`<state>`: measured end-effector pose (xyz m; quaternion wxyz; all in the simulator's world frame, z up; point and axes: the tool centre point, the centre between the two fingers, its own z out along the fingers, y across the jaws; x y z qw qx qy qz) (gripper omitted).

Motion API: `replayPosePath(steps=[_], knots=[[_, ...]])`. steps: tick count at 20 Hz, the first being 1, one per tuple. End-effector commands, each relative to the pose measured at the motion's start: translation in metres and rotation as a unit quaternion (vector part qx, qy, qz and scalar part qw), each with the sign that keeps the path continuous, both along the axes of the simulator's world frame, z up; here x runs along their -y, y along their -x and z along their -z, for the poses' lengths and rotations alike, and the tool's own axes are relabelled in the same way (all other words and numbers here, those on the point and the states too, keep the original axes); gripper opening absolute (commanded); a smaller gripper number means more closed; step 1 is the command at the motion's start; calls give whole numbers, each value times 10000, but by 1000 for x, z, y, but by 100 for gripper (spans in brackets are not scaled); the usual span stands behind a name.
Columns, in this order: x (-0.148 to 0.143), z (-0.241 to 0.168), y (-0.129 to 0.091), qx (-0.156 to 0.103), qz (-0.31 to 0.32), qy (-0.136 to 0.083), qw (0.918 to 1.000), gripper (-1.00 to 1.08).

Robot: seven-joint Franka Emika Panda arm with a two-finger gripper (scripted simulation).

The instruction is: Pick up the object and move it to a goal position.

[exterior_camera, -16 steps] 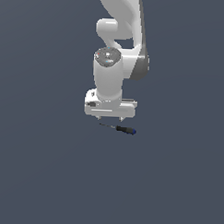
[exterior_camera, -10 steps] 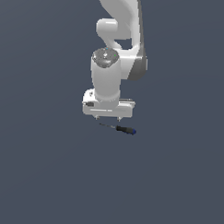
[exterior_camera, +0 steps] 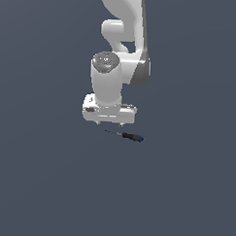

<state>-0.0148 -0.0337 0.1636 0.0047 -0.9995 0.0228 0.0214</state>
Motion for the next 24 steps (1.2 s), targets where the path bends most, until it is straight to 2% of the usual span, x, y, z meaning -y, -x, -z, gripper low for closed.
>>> replayPosePath(steps=[1,9,14,19,24], knots=[[0,1,0,-2,-74,4,10000,100],[-4,13,3,-2,-682,30,9977,100],[-8,24,6,-2,-1324,47,9912,100],[-14,37,10,0,-2130,55,9770,100],[-21,51,14,8,-2942,49,9557,100]])
